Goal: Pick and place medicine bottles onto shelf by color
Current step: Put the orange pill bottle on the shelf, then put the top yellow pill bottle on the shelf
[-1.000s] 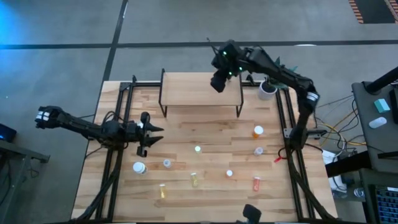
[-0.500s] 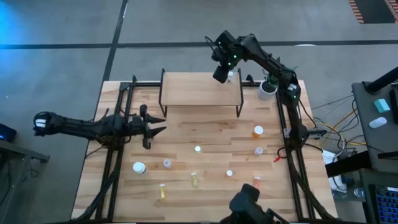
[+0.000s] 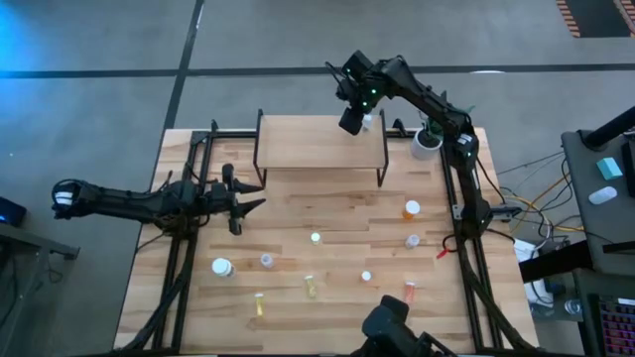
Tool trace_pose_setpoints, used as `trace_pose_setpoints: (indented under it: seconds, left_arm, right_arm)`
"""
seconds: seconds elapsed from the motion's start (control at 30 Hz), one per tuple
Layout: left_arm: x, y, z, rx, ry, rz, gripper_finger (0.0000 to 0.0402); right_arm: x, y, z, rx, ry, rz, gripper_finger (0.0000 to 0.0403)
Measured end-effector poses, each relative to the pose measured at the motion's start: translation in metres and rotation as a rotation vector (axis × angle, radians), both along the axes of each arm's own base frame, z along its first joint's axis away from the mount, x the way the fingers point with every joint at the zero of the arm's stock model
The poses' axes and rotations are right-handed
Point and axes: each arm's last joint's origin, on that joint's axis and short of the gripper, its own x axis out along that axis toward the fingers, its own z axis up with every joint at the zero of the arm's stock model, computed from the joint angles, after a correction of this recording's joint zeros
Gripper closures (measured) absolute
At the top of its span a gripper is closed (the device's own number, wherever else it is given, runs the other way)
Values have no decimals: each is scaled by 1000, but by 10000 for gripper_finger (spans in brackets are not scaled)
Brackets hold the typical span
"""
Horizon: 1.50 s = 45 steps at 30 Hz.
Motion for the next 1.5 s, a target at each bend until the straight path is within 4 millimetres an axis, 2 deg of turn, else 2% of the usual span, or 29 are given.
trace_pose_setpoints:
  seconds: [0.23, 0.73, 1.13, 1.5]
  left_arm:
    - [1, 0, 0, 0, 5, 0, 271]
    - [2, 0, -2, 1, 14, 0, 271]
    - [2, 0, -2, 1, 14, 0, 271]
    - [2, 0, -2, 1, 18, -1, 271]
  right_arm:
    - [4, 3, -12, 15, 30, 11, 289]
    - [12, 4, -12, -65, 30, 11, 286]
    - [16, 2, -20, -51, 45, 8, 219]
    - [8, 9, -3, -71, 30, -14, 178]
